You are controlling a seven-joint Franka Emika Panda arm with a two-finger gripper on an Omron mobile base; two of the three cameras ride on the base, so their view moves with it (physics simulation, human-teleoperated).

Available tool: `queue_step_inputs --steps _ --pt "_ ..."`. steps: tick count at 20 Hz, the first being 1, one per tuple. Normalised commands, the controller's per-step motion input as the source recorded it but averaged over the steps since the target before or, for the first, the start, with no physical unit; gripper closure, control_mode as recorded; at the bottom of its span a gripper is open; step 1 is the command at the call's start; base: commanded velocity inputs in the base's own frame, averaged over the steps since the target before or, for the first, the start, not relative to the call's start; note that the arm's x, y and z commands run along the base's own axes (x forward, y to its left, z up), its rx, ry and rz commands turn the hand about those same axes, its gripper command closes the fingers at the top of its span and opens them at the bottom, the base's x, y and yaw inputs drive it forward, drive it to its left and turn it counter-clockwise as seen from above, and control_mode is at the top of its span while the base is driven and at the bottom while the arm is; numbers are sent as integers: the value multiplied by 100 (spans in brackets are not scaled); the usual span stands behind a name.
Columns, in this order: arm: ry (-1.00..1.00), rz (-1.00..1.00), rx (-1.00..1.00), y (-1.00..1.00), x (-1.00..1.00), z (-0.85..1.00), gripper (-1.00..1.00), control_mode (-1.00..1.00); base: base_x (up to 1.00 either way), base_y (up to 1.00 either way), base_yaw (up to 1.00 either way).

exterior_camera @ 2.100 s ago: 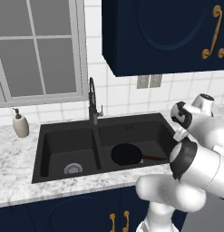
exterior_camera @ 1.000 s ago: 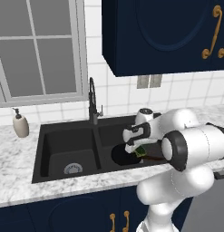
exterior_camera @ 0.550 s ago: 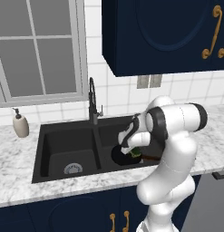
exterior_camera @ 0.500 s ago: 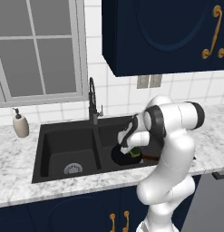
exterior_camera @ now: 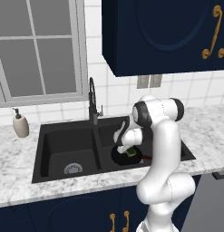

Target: Pick the pan and sponge and place them into the sink. Then turn on the water.

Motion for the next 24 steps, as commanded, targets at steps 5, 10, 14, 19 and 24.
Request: queue_step_inputs --steps 5,10,14,19,24 --pt "0 0 -1 1 30 -49 100 -100 0 0 0" --pt "-1 0 -1 4 4 -26 -100 -100 0 0 0" --pt "-2 0 0 0 4 -17 -100 -100 0 0 0" --pt "-17 0 0 0 0 2 -100 -100 0 0 0" --pt "-28 0 0 0 -10 41 -100 -100 0 0 0"
